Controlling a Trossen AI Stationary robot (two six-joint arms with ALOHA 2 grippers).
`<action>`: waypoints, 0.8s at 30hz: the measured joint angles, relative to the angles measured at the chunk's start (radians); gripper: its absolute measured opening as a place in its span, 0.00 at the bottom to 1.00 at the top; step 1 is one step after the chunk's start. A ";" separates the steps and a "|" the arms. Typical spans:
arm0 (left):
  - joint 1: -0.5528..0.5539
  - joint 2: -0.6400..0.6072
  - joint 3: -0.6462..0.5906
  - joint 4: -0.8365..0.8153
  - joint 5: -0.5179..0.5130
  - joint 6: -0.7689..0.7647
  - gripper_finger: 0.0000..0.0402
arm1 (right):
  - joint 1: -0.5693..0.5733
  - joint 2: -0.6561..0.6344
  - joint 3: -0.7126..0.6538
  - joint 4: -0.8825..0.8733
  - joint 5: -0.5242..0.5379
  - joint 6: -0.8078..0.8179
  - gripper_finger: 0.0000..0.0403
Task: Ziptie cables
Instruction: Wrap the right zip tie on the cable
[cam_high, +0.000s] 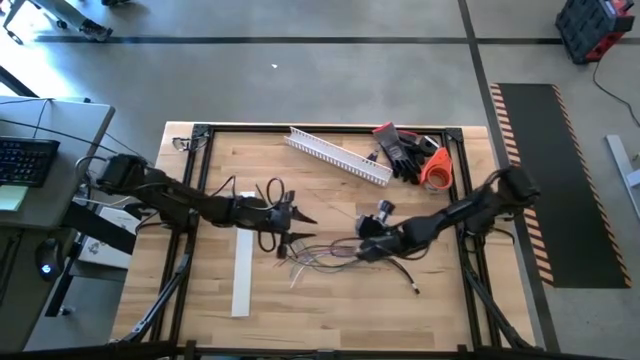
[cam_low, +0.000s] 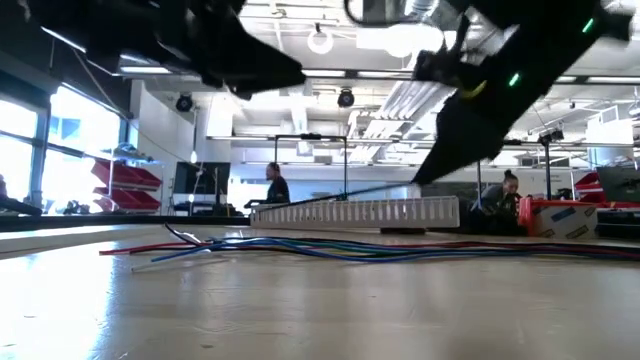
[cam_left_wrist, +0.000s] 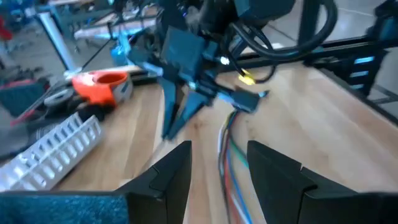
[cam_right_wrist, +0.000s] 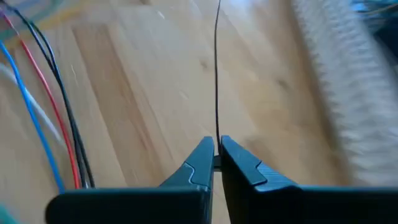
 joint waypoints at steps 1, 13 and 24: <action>-0.007 -0.010 0.000 -0.002 -0.002 0.003 0.35 | 0.021 -0.020 0.038 -0.083 0.023 0.017 0.00; -0.034 0.036 -0.001 -0.038 -0.048 0.023 0.35 | 0.140 0.029 0.657 -0.984 -0.129 0.106 0.00; -0.087 0.035 -0.001 -0.079 -0.256 0.022 0.35 | 0.343 0.142 1.039 -1.196 -0.372 0.299 0.00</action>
